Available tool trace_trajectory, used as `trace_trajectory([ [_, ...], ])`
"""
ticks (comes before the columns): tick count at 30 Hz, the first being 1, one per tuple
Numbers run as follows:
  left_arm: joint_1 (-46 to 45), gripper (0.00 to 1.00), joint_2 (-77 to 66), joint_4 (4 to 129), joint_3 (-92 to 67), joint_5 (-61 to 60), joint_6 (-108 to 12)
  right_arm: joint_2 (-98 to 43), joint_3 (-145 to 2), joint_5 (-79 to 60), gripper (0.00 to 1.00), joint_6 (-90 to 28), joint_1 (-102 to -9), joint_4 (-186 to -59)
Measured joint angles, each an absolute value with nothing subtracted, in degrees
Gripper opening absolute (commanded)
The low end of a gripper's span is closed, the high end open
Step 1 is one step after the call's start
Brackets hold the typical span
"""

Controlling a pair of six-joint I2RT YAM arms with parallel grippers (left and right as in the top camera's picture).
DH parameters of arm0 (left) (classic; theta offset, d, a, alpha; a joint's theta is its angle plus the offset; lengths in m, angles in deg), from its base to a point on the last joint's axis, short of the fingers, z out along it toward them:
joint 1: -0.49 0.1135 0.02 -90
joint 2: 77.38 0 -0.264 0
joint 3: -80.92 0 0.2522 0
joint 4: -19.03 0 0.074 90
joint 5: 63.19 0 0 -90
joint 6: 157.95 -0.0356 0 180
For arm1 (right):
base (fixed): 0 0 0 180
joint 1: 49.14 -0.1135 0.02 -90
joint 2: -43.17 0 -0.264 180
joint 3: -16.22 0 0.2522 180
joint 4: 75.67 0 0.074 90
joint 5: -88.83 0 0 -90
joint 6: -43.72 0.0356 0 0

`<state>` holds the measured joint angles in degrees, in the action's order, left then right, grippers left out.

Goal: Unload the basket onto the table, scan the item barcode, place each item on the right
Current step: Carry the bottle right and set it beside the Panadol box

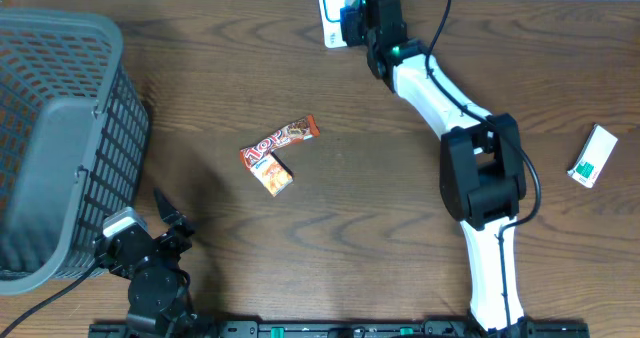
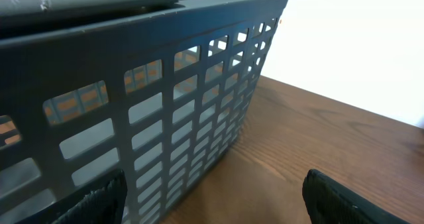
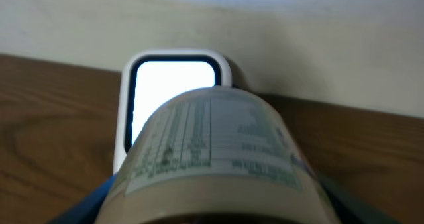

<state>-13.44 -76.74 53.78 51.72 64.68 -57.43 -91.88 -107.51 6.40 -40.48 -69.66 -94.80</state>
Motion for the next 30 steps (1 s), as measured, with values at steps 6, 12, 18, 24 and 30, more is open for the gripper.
trace_trajectory([
  [6,-13.4,0.85,-76.7,53.8,51.7,64.7,-57.4,-84.6,-111.8,9.2,0.43,-37.8,-69.6,-120.3],
  [12,-13.4,0.85,-76.7,53.8,51.7,64.7,-57.4,-75.4,-114.6,8.6,0.43,-25.8,-66.8,-145.7],
  [18,-13.4,0.85,-76.7,53.8,51.7,64.7,-57.4,-77.1,-114.4,4.9,0.43,-19.1,-58.4,-159.5],
  [24,-13.4,0.85,-76.7,53.8,51.7,64.7,-57.4,-79.6,-112.8,2.0,0.44,-17.0,-49.2,-162.5],
  [30,-13.4,0.85,-76.7,53.8,51.7,64.7,-57.4,-79.7,-109.7,0.9,0.47,-16.7,-41.1,-161.1],
])
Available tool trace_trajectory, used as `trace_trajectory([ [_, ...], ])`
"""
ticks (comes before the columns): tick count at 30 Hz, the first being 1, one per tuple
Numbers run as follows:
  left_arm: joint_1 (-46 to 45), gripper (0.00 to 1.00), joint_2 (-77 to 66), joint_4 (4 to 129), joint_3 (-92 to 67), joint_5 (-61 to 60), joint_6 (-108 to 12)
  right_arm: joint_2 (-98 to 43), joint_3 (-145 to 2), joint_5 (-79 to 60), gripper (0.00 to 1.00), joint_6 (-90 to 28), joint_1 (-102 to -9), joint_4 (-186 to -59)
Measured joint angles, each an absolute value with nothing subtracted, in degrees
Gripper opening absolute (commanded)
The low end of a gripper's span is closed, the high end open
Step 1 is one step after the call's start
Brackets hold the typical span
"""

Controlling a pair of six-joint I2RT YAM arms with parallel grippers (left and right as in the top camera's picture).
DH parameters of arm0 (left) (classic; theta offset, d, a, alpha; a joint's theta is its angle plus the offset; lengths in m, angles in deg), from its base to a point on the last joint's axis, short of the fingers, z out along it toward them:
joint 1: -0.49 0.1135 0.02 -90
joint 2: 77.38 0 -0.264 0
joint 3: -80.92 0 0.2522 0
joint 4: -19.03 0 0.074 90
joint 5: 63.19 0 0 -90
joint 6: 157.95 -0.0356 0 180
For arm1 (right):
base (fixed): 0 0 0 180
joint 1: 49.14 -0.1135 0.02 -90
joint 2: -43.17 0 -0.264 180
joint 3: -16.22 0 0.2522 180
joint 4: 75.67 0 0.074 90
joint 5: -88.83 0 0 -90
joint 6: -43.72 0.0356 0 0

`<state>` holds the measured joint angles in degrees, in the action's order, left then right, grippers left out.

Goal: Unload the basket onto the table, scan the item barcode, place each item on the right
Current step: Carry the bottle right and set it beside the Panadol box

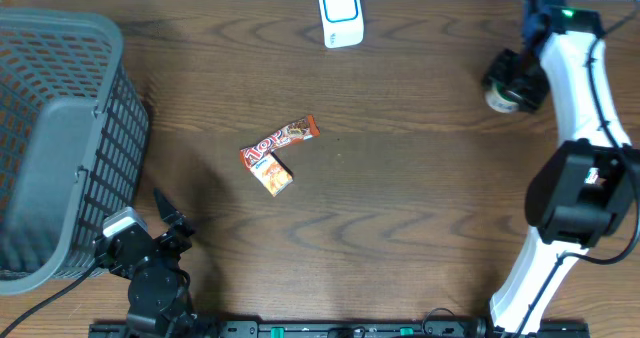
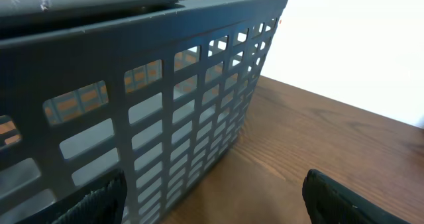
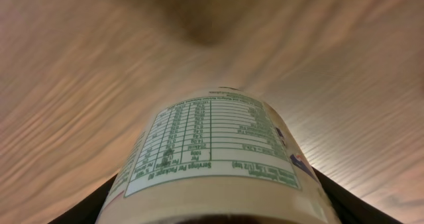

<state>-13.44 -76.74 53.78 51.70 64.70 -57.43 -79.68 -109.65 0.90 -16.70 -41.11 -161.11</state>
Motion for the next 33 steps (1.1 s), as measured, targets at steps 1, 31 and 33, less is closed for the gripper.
trace_trajectory([
  [1,-13.4,0.85,-76.7,53.8,51.7,64.7,-57.4,-79.7,-108.9,0.9,0.47,-16.8,-39.8,-160.4],
  [31,-13.4,0.85,-76.7,53.8,51.7,64.7,-57.4,-79.8,-94.3,0.7,0.61,-19.8,-14.0,-146.7],
  [33,-13.4,0.85,-76.7,53.8,51.7,64.7,-57.4,-79.8,-94.3,0.2,0.61,-19.8,-14.1,-146.6],
])
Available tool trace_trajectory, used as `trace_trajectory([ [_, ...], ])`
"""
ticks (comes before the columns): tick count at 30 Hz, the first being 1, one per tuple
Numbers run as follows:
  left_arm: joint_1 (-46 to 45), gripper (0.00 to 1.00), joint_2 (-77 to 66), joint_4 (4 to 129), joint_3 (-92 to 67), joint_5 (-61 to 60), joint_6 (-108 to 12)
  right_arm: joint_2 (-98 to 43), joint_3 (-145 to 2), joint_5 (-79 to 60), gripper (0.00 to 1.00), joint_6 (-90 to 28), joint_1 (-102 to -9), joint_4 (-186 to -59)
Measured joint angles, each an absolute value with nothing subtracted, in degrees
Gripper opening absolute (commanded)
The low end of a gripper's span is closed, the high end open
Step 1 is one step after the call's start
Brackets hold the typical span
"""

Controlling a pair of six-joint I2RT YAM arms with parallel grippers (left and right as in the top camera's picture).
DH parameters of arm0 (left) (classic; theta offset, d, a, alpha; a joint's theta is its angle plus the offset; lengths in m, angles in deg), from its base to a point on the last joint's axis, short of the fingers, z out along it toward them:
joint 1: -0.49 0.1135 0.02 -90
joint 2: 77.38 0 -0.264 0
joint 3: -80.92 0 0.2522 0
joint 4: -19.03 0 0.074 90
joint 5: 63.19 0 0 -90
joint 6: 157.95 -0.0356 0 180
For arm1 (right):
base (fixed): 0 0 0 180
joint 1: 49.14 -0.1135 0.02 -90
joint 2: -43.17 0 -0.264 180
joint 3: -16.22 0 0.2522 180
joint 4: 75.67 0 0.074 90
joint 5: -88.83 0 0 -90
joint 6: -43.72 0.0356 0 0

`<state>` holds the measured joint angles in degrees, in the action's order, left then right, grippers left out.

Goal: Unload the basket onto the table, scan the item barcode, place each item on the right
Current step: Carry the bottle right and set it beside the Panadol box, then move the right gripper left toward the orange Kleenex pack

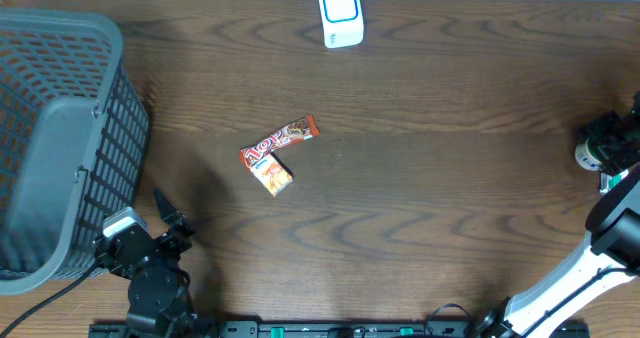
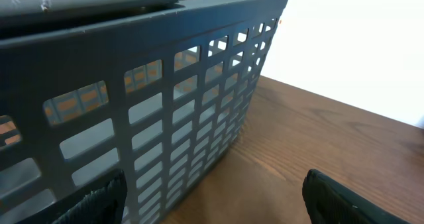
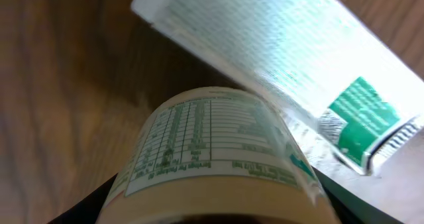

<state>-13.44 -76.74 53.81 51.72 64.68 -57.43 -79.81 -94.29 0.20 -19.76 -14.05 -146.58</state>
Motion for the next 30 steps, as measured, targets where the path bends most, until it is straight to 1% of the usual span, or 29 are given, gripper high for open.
trace_trajectory([
  [4,-13.4,0.85,-76.7,53.8,51.7,64.7,-57.4,-79.8,-94.3,-1.8,0.62,-19.8,-14.2,-146.1],
  [13,-13.4,0.85,-76.7,53.8,51.7,64.7,-57.4,-79.8,-94.3,-2.7,0.69,-19.8,-18.7,-145.5],
  [17,-13.4,0.85,-76.7,53.8,51.7,64.7,-57.4,-79.8,-94.3,-0.9,0.7,-19.8,-20.1,-145.1],
  [24,-13.4,0.85,-76.7,53.8,51.7,64.7,-57.4,-79.8,-94.3,2.4,0.71,-19.8,-19.6,-144.6],
  [25,-13.4,0.85,-76.7,53.8,51.7,64.7,-57.4,-79.8,-94.3,2.6,0.75,-19.8,-19.6,-144.6],
  [27,-13.4,0.85,-76.7,53.8,51.7,64.7,-57.4,-80.1,-94.3,3.0,0.99,-19.8,-19.5,-144.5],
  [30,-13.4,0.85,-76.7,53.8,51.7,64.7,-57.4,-80.6,-94.3,3.3,0.99,-20.8,-19.3,-144.3],
])
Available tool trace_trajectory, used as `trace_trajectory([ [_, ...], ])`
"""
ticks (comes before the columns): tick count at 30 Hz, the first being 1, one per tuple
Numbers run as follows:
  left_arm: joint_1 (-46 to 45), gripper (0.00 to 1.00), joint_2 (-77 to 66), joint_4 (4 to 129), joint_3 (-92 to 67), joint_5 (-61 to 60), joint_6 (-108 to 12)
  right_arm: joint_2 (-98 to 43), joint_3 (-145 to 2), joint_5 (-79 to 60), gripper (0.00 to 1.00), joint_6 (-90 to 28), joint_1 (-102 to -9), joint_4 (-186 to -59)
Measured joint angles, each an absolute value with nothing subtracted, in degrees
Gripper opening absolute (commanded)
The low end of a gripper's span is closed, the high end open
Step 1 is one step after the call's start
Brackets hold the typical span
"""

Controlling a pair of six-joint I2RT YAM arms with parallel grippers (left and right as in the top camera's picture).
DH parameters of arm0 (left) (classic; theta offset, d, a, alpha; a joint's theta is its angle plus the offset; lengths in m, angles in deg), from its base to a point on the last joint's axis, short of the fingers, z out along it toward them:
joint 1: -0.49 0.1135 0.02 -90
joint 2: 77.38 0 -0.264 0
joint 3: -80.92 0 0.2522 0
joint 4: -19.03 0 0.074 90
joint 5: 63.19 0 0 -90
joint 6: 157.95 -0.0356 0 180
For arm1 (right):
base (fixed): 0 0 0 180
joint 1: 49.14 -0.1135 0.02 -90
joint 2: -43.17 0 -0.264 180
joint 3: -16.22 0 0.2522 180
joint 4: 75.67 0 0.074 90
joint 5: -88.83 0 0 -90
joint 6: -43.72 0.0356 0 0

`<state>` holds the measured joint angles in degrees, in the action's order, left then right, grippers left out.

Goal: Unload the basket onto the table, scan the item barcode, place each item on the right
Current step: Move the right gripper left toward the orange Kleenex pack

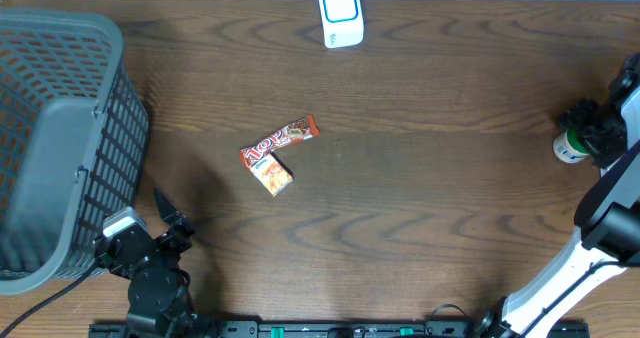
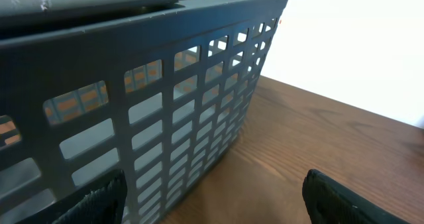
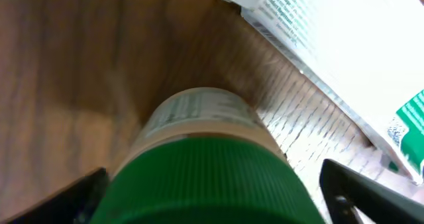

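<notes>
The item, a white-labelled bottle with a green ribbed cap (image 1: 567,146), rests on the table at the far right and appears upright. My right gripper (image 1: 592,128) is just behind it, open. In the right wrist view the cap (image 3: 205,177) fills the foreground, and the fingers (image 3: 354,187) stand off it on either side. The white scanner (image 1: 340,13) sits at the back edge, middle. My left gripper (image 2: 212,197) is open at the front left, holding nothing.
A grey mesh basket (image 1: 50,128) takes up the left side, close to the left gripper. A red candy bar (image 1: 281,138) and a small orange packet (image 1: 272,175) lie mid-table. A white and green box (image 3: 344,65) lies right beside the bottle.
My right gripper was shut on the bottle, low beside the white and green box. Now its fingers are apart, it sits further back, and the bottle rests on the table. The left arm is unchanged.
My right gripper first held the bottle's label up to the scanner at the back edge. Then it had the bottle over the back right of the table, then down by the box at the right edge. Now the bottle is let go there.
</notes>
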<state>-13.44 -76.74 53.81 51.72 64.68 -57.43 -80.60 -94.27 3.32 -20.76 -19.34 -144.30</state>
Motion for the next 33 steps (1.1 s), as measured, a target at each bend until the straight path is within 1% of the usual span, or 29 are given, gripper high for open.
trace_trajectory([
  [5,-13.4,0.85,-76.7,53.8,51.7,64.7,-57.4,-80.8,-96.3,3.0,0.99,-21.7,-19.3,-149.1],
  [13,-13.4,0.85,-76.7,53.8,51.7,64.7,-57.4,-78.3,-109.5,-0.2,0.99,-21.7,-19.7,-160.6],
  [19,-13.4,0.85,-76.7,53.8,51.7,64.7,-57.4,-72.2,-112.0,-2.8,0.99,-21.5,-24.5,-163.4],
  [25,-13.4,0.85,-76.7,53.8,51.7,64.7,-57.4,-71.7,-112.2,-3.7,0.99,-21.4,-37.1,-164.2],
  [33,-13.4,0.85,-76.7,53.8,51.7,64.7,-57.4,-71.7,-112.2,-4.4,0.99,-22.7,-60.3,-160.1],
])
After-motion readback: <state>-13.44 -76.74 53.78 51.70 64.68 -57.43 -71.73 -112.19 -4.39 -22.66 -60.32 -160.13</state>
